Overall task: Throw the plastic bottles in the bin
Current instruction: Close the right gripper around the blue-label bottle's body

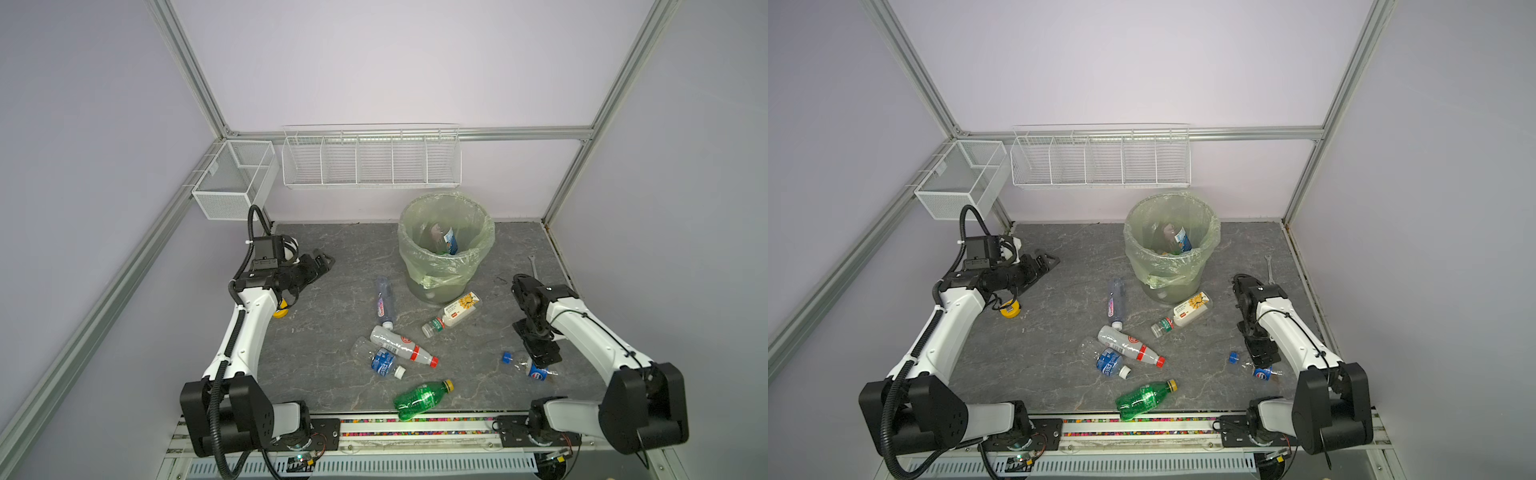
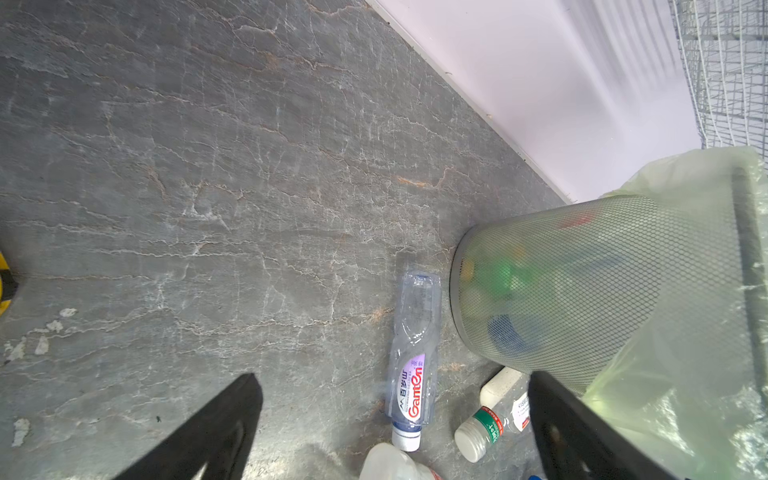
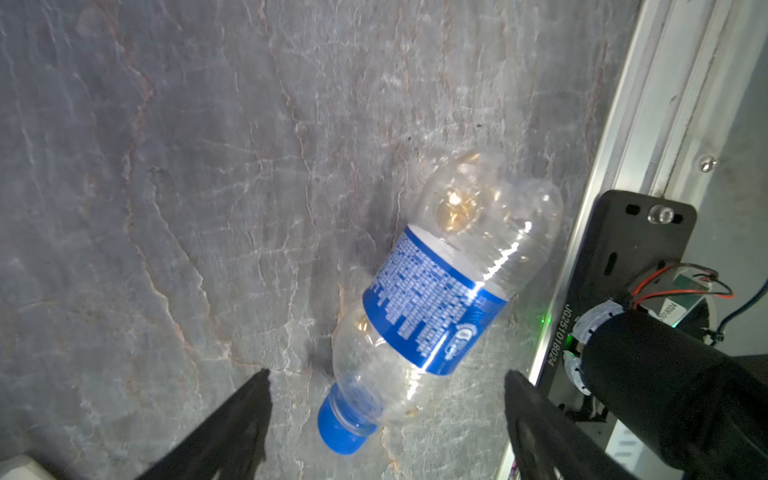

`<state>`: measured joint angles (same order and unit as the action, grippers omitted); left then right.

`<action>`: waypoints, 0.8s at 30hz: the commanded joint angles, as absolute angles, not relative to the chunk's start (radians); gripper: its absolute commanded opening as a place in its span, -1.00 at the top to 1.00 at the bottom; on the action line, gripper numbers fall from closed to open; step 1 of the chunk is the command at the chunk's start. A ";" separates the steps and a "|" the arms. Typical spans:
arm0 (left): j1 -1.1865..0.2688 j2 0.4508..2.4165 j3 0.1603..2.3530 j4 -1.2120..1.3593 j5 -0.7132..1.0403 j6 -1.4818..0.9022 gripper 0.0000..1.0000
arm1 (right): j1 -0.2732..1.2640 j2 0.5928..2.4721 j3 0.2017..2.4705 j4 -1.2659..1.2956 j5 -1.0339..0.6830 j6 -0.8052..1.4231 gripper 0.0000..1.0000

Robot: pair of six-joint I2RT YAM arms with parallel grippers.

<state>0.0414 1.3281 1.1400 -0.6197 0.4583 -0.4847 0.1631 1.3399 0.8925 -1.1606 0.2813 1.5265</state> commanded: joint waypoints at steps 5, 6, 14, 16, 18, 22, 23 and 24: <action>0.050 1.334 1.147 -0.635 0.453 -0.469 -0.99 | 0.157 1.358 0.817 -1.092 0.233 1.571 -0.78; 0.051 1.334 1.147 -0.636 0.453 -0.469 -0.99 | 0.157 1.348 0.807 -1.091 0.242 1.584 -0.78; 0.051 1.336 1.148 -0.635 0.455 -0.471 -0.99 | 0.140 1.340 0.771 -1.104 0.255 1.614 -0.79; 0.051 1.337 1.147 -0.635 0.454 -0.471 -0.99 | 0.138 1.350 0.764 -1.098 0.255 1.609 -0.80; 0.051 1.336 1.147 -0.635 0.456 -0.471 -0.99 | 0.134 1.356 0.756 -1.091 0.248 1.608 -0.81; 0.051 1.334 1.147 -0.635 0.453 -0.471 -0.99 | 0.128 1.361 0.729 -1.051 0.241 1.605 -0.86; 0.051 1.332 1.147 -0.635 0.451 -0.470 -0.99 | 0.126 1.359 0.723 -1.038 0.239 1.604 -0.88; 0.051 1.332 1.146 -0.635 0.451 -0.470 -0.99 | 0.126 1.357 0.718 -1.022 0.239 1.598 -0.92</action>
